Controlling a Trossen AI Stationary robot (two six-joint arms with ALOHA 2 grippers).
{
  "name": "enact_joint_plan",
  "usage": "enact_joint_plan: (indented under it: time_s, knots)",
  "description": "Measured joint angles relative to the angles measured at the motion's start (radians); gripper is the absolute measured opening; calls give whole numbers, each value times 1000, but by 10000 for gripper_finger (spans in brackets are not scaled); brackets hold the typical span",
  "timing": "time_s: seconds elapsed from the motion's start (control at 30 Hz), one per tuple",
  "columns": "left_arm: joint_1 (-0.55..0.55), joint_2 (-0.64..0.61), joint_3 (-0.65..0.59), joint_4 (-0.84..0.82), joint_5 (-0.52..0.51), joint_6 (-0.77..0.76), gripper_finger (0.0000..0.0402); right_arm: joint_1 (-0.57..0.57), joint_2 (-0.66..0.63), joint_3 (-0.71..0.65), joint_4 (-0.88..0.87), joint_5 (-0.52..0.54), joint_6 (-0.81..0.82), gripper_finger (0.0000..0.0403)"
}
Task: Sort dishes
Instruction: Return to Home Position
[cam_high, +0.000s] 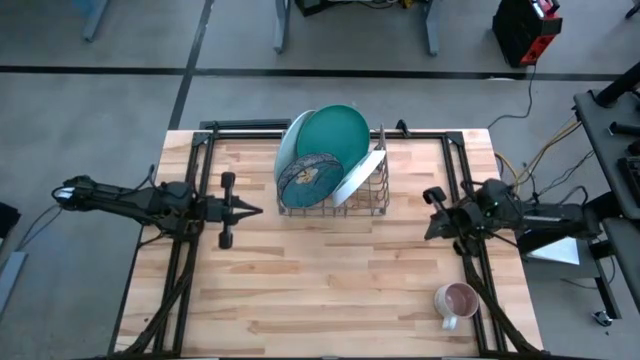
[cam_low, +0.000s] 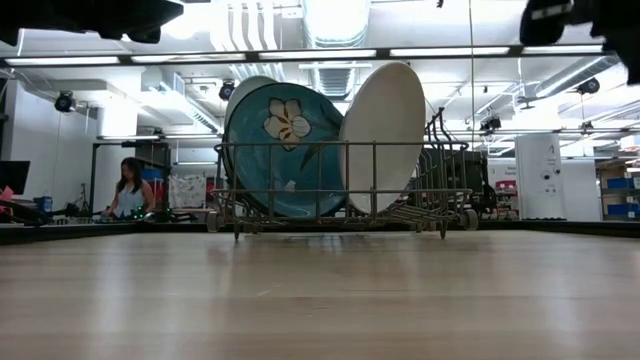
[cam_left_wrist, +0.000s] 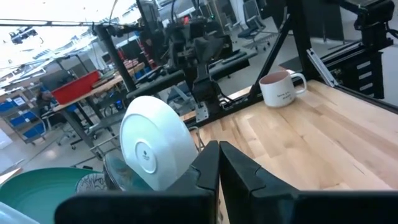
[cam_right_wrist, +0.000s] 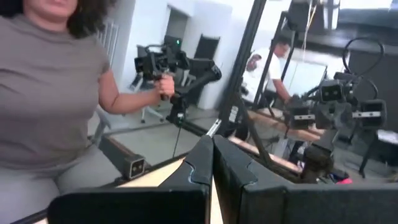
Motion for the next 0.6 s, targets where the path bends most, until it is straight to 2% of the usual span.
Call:
enact_joint_plan:
  time_s: [0.1, 0.2, 0.3, 0.43, 0.6]
  knots:
    - [0, 6, 0, 0, -18, 0, 0, 7, -38, -125, 191, 35, 38, 0]
    - [0, 18, 1, 1, -52, 0, 0, 6, -48, -222, 362, 145, 44, 0]
    - [3, 32, 0, 8, -63, 0, 0, 6, -40, -223, 322, 174, 35, 0]
    - [11, 51, -6, 15, -103, 22, 0, 7, -9, -224, 312, 97, 61, 0]
    - [61, 42, -6, 10, -128, 89, 0, 6, 12, -224, 317, 91, 47, 0]
